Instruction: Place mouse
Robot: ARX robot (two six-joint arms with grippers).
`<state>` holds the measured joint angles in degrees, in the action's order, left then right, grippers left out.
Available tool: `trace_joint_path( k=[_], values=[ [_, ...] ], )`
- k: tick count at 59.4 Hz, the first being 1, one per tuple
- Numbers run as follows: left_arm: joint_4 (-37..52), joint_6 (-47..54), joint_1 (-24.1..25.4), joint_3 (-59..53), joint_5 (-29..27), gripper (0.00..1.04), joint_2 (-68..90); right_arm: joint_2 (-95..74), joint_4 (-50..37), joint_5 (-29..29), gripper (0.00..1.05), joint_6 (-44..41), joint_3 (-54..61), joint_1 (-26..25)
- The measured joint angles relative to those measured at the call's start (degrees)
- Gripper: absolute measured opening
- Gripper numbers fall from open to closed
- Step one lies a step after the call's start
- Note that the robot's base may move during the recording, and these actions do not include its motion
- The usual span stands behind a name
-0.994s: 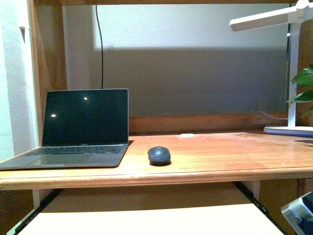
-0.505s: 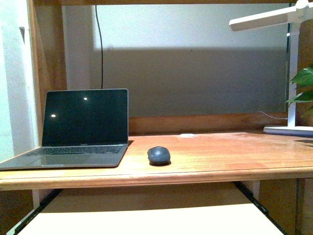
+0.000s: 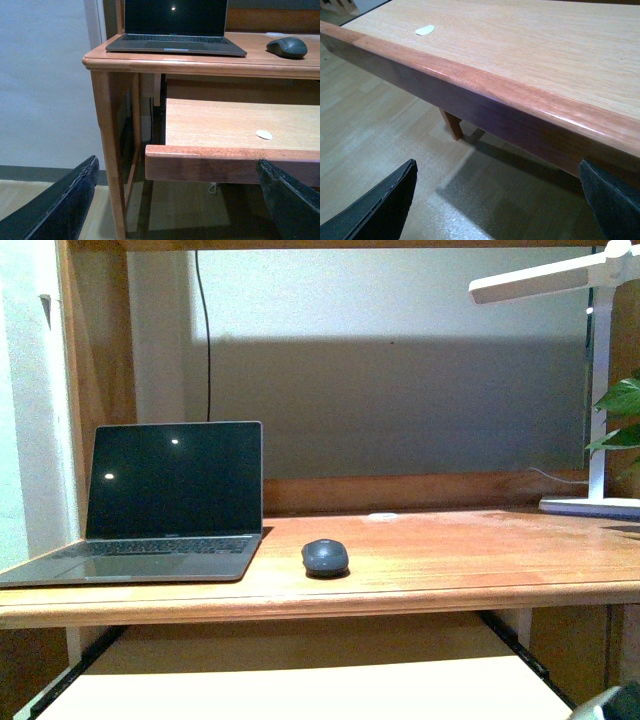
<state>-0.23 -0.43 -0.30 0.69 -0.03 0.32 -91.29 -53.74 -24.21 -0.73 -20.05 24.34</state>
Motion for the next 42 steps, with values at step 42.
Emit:
trace_joint_path(
  k=[42],
  values=[
    [0.0,0.0,0.0,-0.02,0.02,0.97,0.0,-18.69,6.23,14.78,0.97,0.92,-27.67,12.46]
  ],
)
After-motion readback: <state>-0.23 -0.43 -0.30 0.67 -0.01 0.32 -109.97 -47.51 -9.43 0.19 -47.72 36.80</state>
